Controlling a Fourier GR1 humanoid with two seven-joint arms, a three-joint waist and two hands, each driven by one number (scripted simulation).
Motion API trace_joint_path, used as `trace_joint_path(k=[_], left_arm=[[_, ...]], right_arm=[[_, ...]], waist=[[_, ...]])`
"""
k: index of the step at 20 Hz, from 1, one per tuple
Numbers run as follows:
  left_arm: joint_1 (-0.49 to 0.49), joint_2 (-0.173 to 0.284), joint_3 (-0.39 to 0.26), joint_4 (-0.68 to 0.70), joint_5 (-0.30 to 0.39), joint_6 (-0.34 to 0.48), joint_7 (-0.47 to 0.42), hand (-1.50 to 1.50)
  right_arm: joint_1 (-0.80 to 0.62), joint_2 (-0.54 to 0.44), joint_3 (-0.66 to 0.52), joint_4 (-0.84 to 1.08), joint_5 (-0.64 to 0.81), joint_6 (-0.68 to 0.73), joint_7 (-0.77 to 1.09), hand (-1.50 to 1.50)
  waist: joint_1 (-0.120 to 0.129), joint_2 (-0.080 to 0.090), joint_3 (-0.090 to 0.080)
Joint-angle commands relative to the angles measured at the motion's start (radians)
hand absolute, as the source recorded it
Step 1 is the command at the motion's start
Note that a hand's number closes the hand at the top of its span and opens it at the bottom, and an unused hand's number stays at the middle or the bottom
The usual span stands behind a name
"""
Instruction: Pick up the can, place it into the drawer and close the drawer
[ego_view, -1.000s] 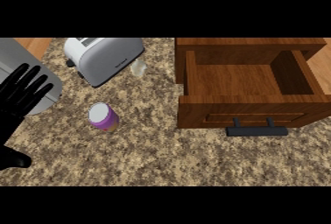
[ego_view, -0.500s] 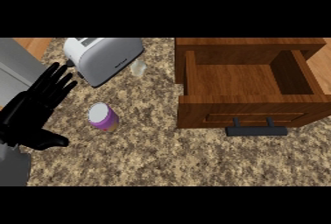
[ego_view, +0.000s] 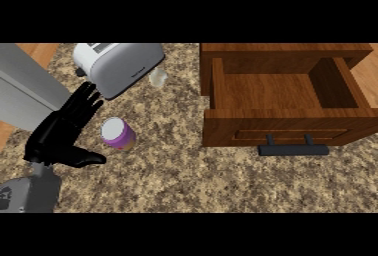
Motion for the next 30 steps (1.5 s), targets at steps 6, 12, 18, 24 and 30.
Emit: trace_joint_path(k=[6, 12, 18, 24, 30], left_arm=[[0.006, -0.016, 0.016, 0.238, -0.105, -0.02, -0.235, -1.5], [-0.043, 0.007, 0.05, 0.492, -0.177, -0.033, -0.445, -1.5], [-0.126, 0.077, 0.097, 0.664, -0.169, -0.068, -0.475, -1.5], [-0.111, 0.005, 0.044, 0.777, -0.238, -0.056, -0.621, -1.5], [-0.194, 0.046, 0.08, 1.021, -0.253, -0.1, -0.747, -1.5]], right_arm=[[-0.007, 0.073, -0.006, -0.029, 0.03, 0.023, 0.011, -1.5], [0.017, 0.046, -0.061, -0.051, -0.035, 0.064, 0.04, -1.5], [0.04, 0.072, -0.093, -0.041, -0.04, 0.125, 0.027, -1.5], [-0.071, 0.035, -0.097, 0.017, -0.017, 0.071, 0.064, -1.5], [0.01, 0.066, -0.14, -0.062, -0.093, 0.132, 0.084, -1.5]], waist=[[0.002, 0.0, 0.0], [-0.005, 0.001, -0.001], [-0.004, 0.001, 0.0], [0.001, 0.001, 0.0], [-0.009, 0.002, -0.001]])
